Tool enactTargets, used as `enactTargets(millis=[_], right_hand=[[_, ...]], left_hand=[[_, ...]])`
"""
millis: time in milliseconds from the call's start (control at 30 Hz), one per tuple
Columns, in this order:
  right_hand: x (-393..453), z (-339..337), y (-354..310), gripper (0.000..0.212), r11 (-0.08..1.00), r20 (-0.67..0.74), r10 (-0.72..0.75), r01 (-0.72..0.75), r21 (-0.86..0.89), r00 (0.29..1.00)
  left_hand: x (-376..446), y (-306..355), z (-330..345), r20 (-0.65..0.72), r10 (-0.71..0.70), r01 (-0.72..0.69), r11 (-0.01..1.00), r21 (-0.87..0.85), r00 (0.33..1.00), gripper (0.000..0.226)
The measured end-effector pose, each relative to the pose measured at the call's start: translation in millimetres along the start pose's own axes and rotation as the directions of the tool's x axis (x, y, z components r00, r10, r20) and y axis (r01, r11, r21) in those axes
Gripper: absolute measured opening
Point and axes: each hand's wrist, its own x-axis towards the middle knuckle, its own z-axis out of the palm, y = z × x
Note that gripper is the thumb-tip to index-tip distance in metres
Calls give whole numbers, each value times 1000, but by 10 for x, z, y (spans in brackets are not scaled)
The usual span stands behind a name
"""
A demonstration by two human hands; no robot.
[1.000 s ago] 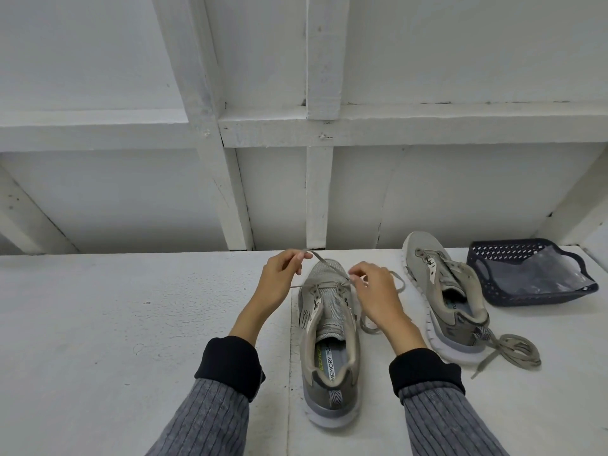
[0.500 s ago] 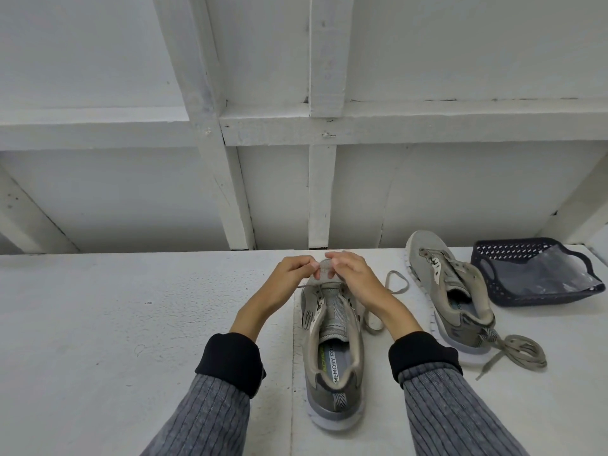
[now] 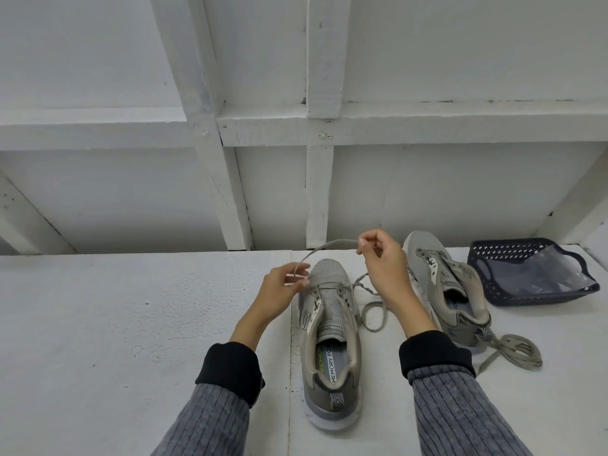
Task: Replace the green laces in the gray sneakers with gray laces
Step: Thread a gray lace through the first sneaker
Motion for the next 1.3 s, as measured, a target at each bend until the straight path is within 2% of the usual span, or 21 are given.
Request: enactTargets(millis=[67, 167, 267, 400, 467, 533, 633, 733, 900, 1000, 1067, 1100, 1167, 1233, 1300], right_hand=[[-22, 9, 91, 8, 998, -29, 19, -21, -63, 999], [-72, -6, 213, 7, 991, -52, 65, -71, -111, 997], [-121, -31, 265, 12, 989, -73, 98, -105, -107, 993], [-147, -61, 210, 21, 990, -119, 129, -135, -46, 984], [-157, -87, 152, 17, 988, -141, 155, -156, 10, 978], [-162, -125, 108, 13, 980, -115, 198, -194, 50, 973], [-144, -156, 109, 19, 966, 48, 258, -257, -22, 965], [-132, -117, 88, 28, 965, 230, 261, -246, -95, 937], [-147, -28, -96, 34, 959, 363, 197, -256, 123, 911], [-109, -11, -164, 34, 942, 399, 142, -248, 228, 906], [-86, -38, -199, 34, 882, 374, 131, -281, 379, 918], [-77, -67, -219, 33, 829, 347, 127, -291, 478, 929], [-55, -142, -238, 32, 737, 281, 127, -280, 615, 951], [-43, -203, -222, 32, 731, 230, 138, -256, 633, 963], [-43, -214, -202, 32, 780, 215, 150, -249, 574, 965]], left_hand=[[-23, -107, 65, -13, -36, 37, 999, 40, 999, 27], [-33, -143, 137, -62, -21, 21, 1000, 10, 998, 16], [-40, -115, 193, -146, -14, 12, 1000, -14, 989, 7], [-23, -77, 257, -281, 10, -19, 999, -30, 960, 7], [-4, -45, 245, -210, 7, -34, 992, -125, 978, 11], [-8, 15, 200, -79, 4, -25, 964, -265, 997, 15], [19, 127, 92, 20, 23, -16, 955, -297, 1000, 20], [37, 358, 3, 80, 59, -28, 941, -337, 995, 24], [-10, 783, -78, 188, 141, -79, 950, -302, 972, 26], [-30, 842, -103, 171, 156, -104, 955, -279, 973, 26], [-7, 772, -120, 39, 98, -74, 911, -406, 994, 30], [22, 703, -138, -62, 8, -38, 862, -505, 998, 33], [85, 500, -203, -232, -231, 23, 754, -656, 945, 33], [117, 254, -275, -334, -407, 129, 776, -617, 850, 28], [106, 28, -302, -382, -475, 272, 837, -475, 793, 25]])
